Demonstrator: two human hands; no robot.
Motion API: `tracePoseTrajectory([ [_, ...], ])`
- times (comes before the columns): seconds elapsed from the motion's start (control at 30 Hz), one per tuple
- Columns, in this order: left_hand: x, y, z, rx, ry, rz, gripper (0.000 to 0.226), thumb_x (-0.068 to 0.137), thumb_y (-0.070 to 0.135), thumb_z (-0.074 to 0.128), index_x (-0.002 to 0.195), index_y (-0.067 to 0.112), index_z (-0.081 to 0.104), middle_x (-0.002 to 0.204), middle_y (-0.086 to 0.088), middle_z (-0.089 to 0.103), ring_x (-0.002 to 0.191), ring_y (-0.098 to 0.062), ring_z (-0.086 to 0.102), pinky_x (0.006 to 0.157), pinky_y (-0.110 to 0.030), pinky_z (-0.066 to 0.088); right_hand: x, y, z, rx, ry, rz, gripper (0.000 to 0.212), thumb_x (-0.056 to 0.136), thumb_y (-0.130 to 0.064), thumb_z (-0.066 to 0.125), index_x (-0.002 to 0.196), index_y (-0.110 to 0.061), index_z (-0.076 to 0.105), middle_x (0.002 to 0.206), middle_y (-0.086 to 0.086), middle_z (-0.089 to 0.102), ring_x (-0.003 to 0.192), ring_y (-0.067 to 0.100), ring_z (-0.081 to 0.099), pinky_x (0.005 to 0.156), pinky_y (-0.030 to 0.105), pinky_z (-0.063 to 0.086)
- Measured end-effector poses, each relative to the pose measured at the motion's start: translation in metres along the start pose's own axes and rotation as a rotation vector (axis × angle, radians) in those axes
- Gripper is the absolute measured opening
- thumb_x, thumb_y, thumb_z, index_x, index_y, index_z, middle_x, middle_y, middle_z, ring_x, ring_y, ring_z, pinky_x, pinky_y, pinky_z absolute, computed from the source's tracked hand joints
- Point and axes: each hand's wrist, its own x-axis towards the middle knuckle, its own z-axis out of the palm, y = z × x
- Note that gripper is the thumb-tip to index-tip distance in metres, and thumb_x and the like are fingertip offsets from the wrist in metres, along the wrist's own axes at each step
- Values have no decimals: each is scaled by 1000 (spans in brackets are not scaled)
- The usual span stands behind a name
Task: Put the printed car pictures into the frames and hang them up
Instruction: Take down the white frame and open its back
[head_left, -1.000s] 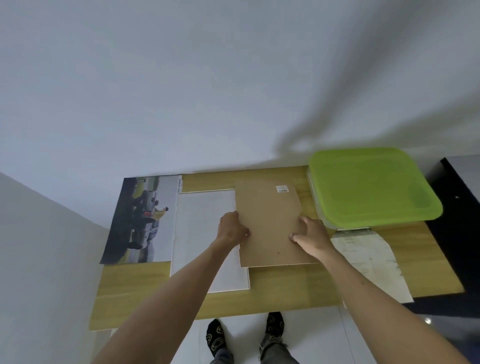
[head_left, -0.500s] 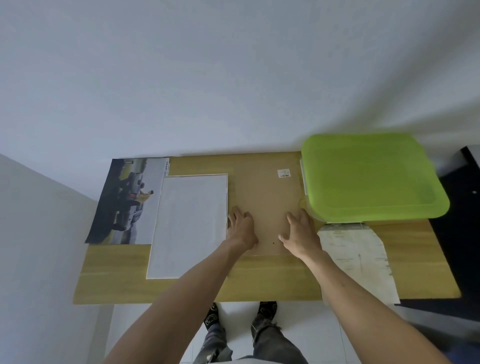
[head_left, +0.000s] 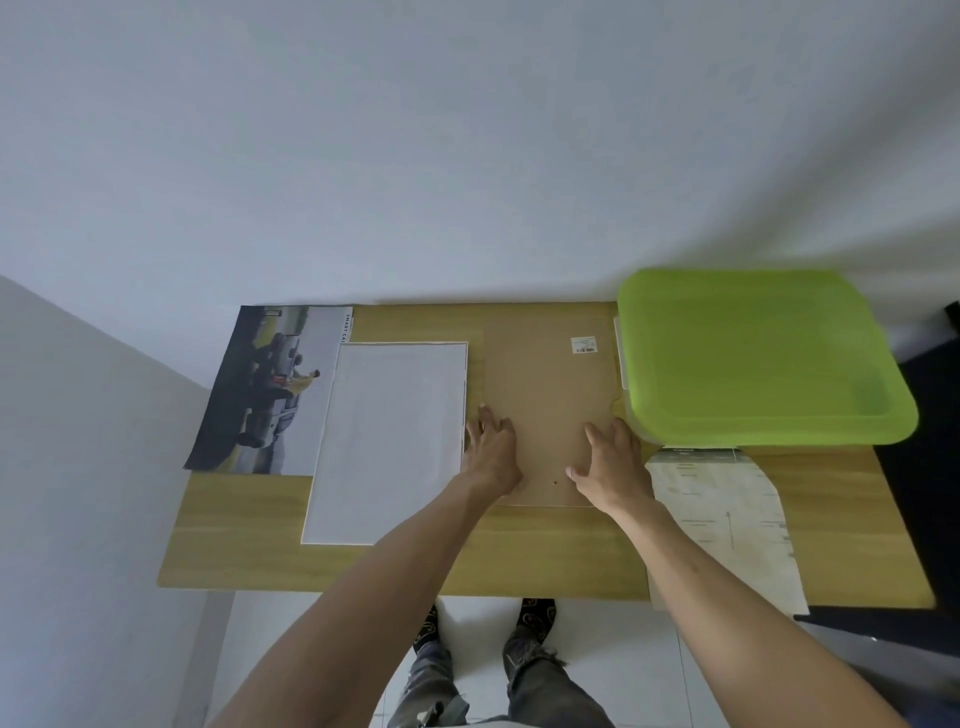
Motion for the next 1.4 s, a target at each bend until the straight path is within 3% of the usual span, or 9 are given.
tracePoseTrajectory([
  [0.13,-4,-10,-5,-81,20,75,87,77,25,80,145,12,27,161,-14,-6,146,-36,2,106,-48,40,-4,-4,0,-17,30,5,75,94,-42,63,155,-21,25,161,17,12,148,34,17,112,44,36],
  [0.3,-12,-43,-39,-162,264,181,75,88,31,69,149,18,29,159,-5,21,145,-25,15,103,-48,44,-14,-24,3,10,182,-86,70,94,-40,62,153,-16,31,156,16,27,140,34,32,111,42,37],
  [0.47,-22,-114,-70,-136,340,65,70,90,33,66,149,13,33,156,-8,30,146,-24,17,108,-45,38,-22,-76,14,87,187,-208,65,96,-41,60,152,-19,34,155,13,31,139,29,36,110,40,40],
  [0.73,-51,-218,-65,-34,175,-30,99,83,56,67,155,12,14,163,-9,7,150,-29,4,119,-45,17,-35,-157,56,10,56,-264,63,100,-47,50,154,-21,29,155,12,31,139,29,37,110,39,39],
  [0.9,-52,-246,-55,44,66,7,118,80,63,64,155,5,-7,162,-12,-14,150,-28,-10,123,-40,1,-39,-179,73,-94,36,-151,71,101,-51,43,154,-8,23,156,15,26,140,31,33,112,39,34],
  [1.07,-52,-250,-50,84,34,35,117,82,59,64,153,2,-9,161,-13,-20,150,-30,-11,123,-46,6,-43,-189,82,-100,-3,-60,79,101,-52,41,154,0,16,156,17,19,142,32,29,112,39,32],
  [1.2,-51,-246,-48,54,30,30,116,83,54,66,153,1,-10,160,-13,-21,150,-30,-9,122,-46,7,-47,-201,89,-22,-48,22,88,101,-51,42,156,5,2,164,21,0,152,33,6,122,41,20],
  [1.27,-51,-246,-46,34,34,19,115,84,51,67,153,2,-11,160,-11,-22,150,-30,-9,122,-46,6,-47,-205,90,19,-62,45,87,101,-51,42,156,4,3,164,20,-4,153,32,-2,124,42,15],
  [1.4,-52,-245,-43,9,62,8,110,86,46,68,154,5,-8,161,-10,-22,150,-30,-9,123,-45,4,-47,-209,88,58,-50,58,79,102,-49,41,158,-3,11,165,19,-3,153,32,0,124,41,14],
])
